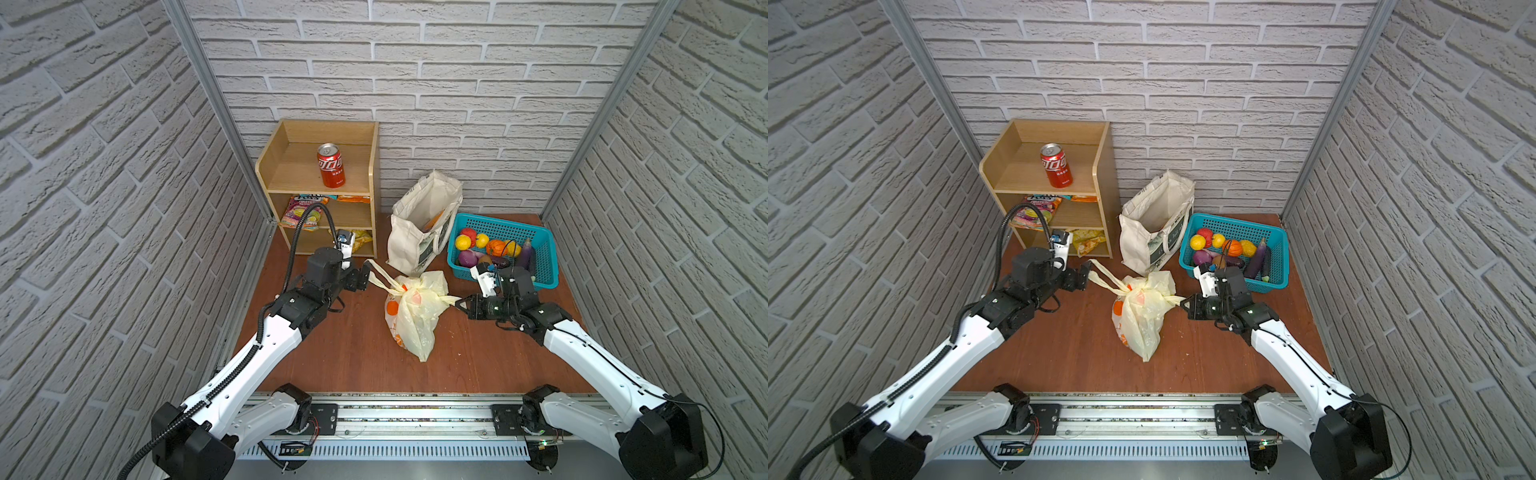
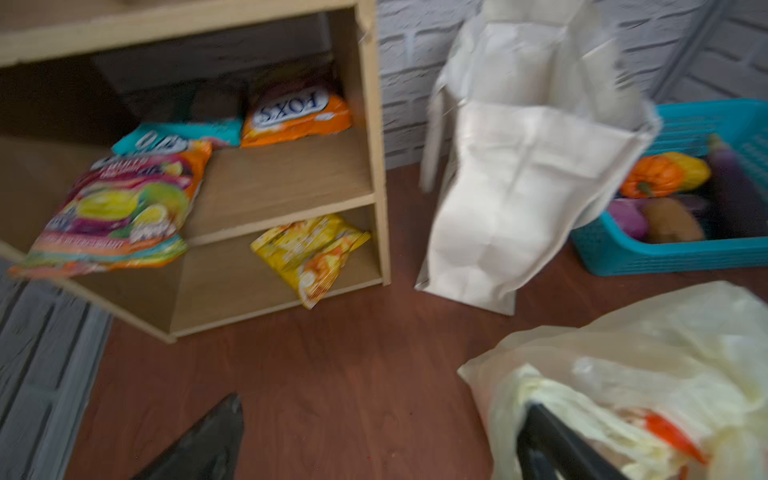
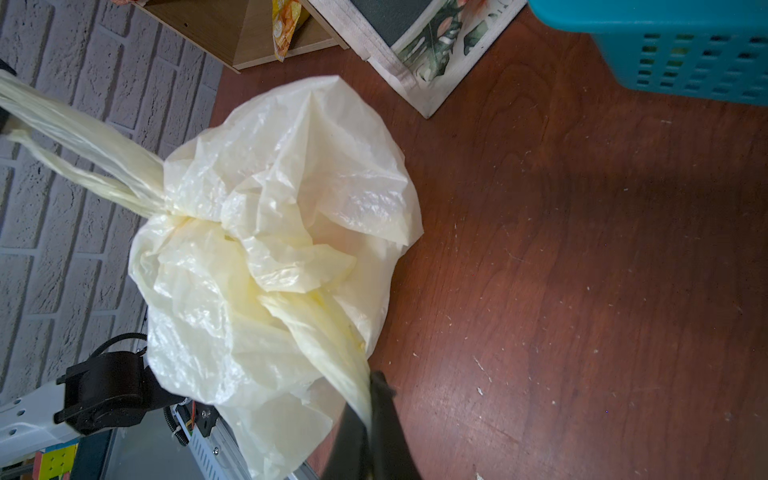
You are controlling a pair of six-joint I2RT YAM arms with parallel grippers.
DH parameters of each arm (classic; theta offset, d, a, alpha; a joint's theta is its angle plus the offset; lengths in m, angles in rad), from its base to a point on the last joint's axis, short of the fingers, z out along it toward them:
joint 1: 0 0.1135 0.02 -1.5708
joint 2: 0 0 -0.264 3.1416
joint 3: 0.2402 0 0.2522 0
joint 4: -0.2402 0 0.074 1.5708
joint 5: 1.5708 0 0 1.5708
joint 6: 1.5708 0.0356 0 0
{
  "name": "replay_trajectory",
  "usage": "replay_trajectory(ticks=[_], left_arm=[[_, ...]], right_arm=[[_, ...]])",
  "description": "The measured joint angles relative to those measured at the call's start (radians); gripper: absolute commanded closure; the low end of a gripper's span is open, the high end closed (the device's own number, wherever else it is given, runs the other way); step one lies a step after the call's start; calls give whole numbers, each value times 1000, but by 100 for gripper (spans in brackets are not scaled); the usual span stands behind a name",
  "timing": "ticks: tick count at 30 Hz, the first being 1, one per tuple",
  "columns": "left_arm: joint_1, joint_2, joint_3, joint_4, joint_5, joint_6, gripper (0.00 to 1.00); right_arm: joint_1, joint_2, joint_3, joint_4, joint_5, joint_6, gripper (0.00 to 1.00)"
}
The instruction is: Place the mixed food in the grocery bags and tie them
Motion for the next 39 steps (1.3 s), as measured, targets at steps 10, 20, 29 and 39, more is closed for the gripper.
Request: replay_trajectory(ticks=[10, 20, 29, 39], left_arm=[[89, -34, -182, -111, 216, -209, 2], [77, -225, -209, -55, 641, -307, 2], [-106, -121, 40, -79, 622, -187, 2], [-282, 430, 456, -279, 428, 187, 2]], right_arm=[[0, 8, 0, 1, 3, -1, 94], [0, 45, 7, 5, 6, -2, 94], [0, 57, 9, 15, 8, -3, 94], [0, 59, 13, 17, 3, -19, 94]])
